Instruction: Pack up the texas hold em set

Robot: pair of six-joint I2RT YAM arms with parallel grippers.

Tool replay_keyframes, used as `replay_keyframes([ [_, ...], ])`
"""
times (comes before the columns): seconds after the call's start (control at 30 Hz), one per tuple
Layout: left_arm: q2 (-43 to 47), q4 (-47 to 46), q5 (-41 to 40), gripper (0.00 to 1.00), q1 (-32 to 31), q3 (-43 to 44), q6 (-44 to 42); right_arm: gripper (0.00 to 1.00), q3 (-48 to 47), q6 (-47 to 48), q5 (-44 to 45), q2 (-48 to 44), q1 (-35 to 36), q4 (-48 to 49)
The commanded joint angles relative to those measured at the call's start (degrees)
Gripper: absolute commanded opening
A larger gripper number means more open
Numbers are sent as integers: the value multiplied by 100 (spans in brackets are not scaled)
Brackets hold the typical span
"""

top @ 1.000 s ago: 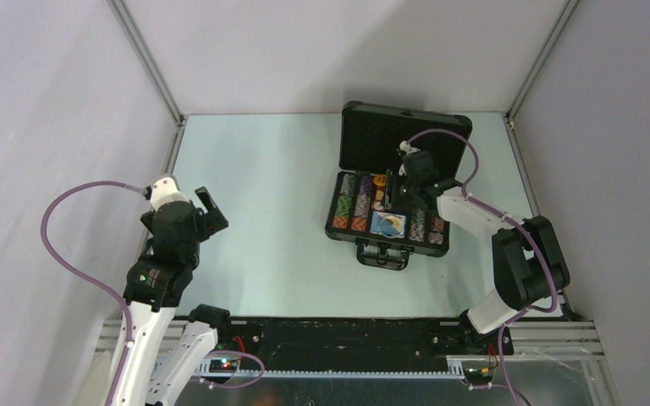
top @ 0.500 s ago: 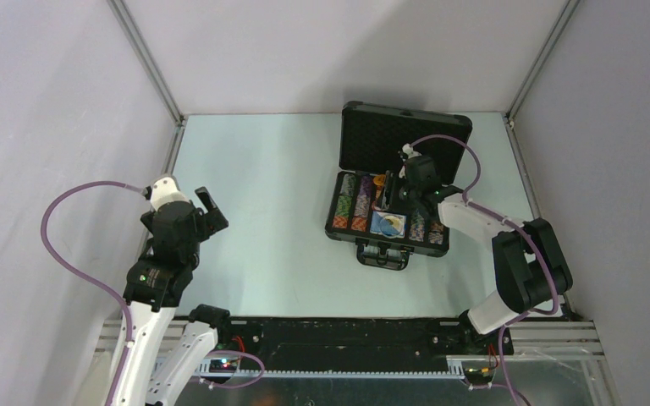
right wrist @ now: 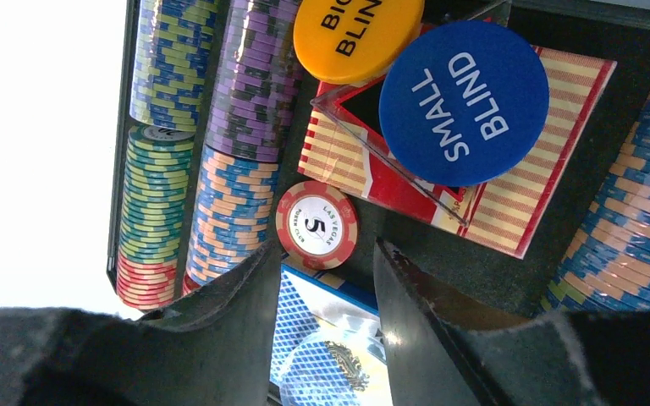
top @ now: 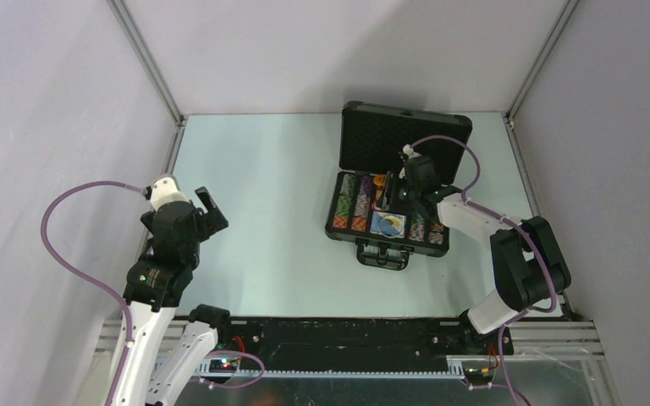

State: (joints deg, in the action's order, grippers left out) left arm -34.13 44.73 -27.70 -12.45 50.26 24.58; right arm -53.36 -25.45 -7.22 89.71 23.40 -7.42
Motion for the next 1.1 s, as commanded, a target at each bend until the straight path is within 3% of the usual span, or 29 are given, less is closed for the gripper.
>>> replay_keyframes([
  [0.0,-32,-63,23,98,50,71,48,48,10,3,-184,116,17,237],
  [1.07,-31,-68,19,98,57,71,47,45,13,-17,-939,-327,82,912],
])
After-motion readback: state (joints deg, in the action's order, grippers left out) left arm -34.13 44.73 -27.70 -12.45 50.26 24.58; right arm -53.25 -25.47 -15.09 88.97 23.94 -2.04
